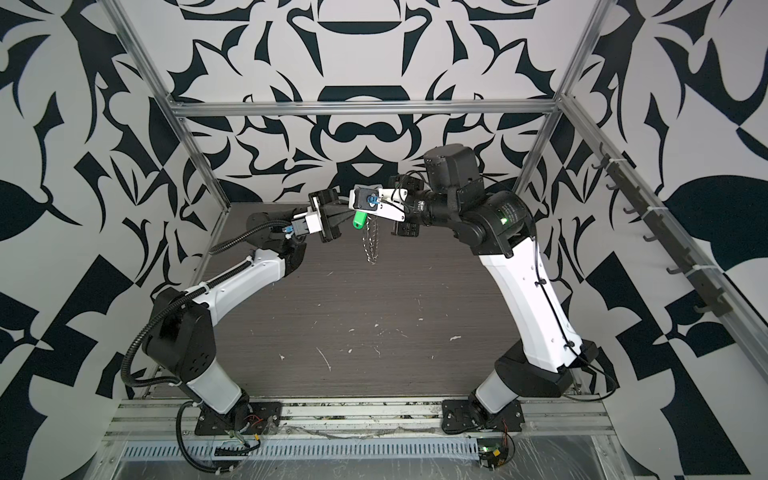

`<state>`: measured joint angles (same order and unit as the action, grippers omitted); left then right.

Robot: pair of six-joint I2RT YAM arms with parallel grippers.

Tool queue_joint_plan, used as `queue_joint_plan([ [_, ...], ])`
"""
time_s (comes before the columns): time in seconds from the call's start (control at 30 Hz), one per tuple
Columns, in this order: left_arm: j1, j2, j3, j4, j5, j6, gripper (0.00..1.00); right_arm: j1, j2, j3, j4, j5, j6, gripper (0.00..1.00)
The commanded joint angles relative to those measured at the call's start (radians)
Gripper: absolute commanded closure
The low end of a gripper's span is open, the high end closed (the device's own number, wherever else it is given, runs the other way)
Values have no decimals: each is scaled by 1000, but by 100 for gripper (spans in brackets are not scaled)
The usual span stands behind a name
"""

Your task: Remove the keys from the keyring

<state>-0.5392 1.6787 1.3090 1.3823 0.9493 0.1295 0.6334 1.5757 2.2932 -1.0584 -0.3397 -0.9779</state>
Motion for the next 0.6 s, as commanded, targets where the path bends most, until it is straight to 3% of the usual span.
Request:
queue_joint_plan([
  [0.0, -4, -5, 31, 58, -27, -1, 100, 26, 16, -6, -23, 9, 14, 100],
  [0.03, 0, -5, 24, 58, -33, -1, 100, 26, 15, -2, -22, 15, 15, 100],
  [0.17, 26, -5, -26, 58, -57, -11, 67, 26, 13, 21, -28, 31, 4, 100],
  [0.27, 51, -6, -74, 59, -69, -22, 55, 27, 12, 14, -29, 36, -3, 100],
  [0.57, 113, -105, -294, 58, -102, -44, 51, 26, 1, -19, -38, 28, -11, 100],
])
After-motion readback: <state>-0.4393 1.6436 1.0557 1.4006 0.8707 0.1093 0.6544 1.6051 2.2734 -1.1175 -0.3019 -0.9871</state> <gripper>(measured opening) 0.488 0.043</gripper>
